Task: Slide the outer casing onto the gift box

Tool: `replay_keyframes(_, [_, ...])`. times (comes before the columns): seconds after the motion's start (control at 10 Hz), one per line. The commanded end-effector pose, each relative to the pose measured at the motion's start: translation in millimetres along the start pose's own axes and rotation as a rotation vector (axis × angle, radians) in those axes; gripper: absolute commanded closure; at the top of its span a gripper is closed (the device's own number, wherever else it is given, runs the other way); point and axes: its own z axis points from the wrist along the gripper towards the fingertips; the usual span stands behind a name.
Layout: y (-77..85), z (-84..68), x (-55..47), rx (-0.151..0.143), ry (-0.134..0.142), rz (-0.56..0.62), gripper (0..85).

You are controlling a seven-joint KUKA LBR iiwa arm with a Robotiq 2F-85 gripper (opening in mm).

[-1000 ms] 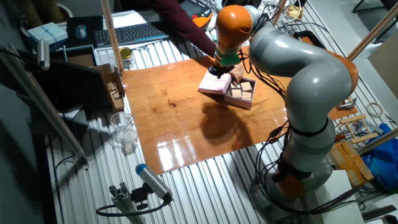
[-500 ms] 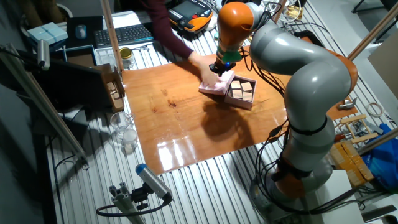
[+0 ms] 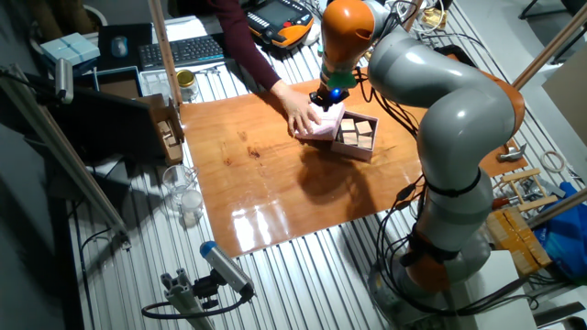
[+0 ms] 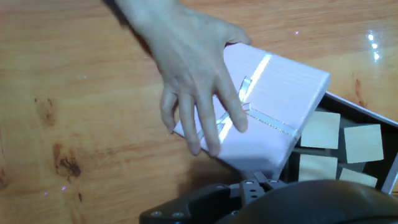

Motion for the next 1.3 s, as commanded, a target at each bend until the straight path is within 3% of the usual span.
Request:
replay_keyframes(0.0, [-0.1, 0.0, -0.1, 0.003, -0.002, 0.007, 85.0])
replay_keyframes(0.7, [-9.7, -0.3, -10.3, -0.006, -0.01, 0.03, 85.0])
replay_keyframes(1.0, [-15.8, -7.2, -10.8, -0.027, 0.034, 0.029, 85.0])
replay_keyframes(1.2, [-13.9, -4.9, -11.0, 0.003, 0.018, 0.01, 85.0])
